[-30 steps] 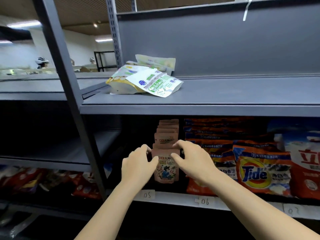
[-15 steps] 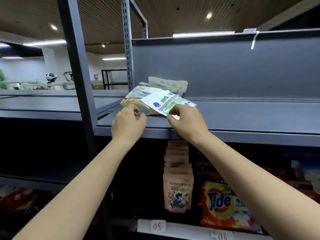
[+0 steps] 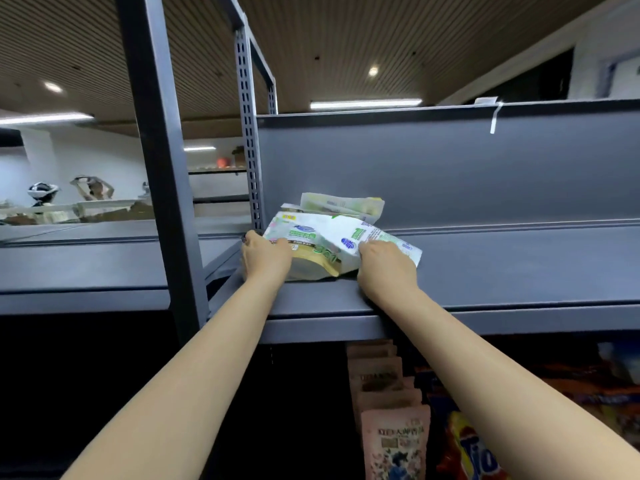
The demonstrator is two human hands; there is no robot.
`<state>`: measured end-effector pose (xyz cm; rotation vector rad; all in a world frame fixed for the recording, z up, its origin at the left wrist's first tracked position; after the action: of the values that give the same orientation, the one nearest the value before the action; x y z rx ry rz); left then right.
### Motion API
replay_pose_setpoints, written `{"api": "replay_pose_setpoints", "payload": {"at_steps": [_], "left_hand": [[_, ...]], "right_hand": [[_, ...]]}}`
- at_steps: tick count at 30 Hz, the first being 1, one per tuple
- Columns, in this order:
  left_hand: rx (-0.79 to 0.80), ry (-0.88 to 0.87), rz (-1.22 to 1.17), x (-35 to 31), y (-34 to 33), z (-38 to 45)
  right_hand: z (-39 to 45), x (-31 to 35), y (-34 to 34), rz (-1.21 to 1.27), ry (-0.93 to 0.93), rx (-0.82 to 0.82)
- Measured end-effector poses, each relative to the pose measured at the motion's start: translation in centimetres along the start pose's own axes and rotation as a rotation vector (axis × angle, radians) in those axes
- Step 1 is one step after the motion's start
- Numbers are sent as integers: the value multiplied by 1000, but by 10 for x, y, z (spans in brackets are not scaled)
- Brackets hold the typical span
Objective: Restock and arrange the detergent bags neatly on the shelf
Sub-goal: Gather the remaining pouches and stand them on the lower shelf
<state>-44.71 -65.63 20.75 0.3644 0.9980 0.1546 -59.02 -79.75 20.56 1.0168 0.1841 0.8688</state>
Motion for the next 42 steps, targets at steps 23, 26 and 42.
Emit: {"api": "replay_pose_setpoints", "payload": {"at_steps": [23,26,42], "left_hand": [[424,378,-880,-26,-26,-48],[384,358,-901,-33,-16,-55],[-150,211,-715,23,41,-159]], "right_hand": [[-48,-75,67,919,-593,-232],[-69,-81,84,931,-603,-388],[-159,-123,91,1007,-507,-528]]}}
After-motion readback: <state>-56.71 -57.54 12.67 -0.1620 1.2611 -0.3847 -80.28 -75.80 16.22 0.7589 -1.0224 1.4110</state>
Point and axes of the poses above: each hand's wrist, its own z-axis towards the middle knuckle, its own y-axis out of the back of the hand, x = y × z, the point moved 7 cm from there along z, towards the middle knuckle, and after that the axes turned 11 degrees about -y, right-handed, at the moved point
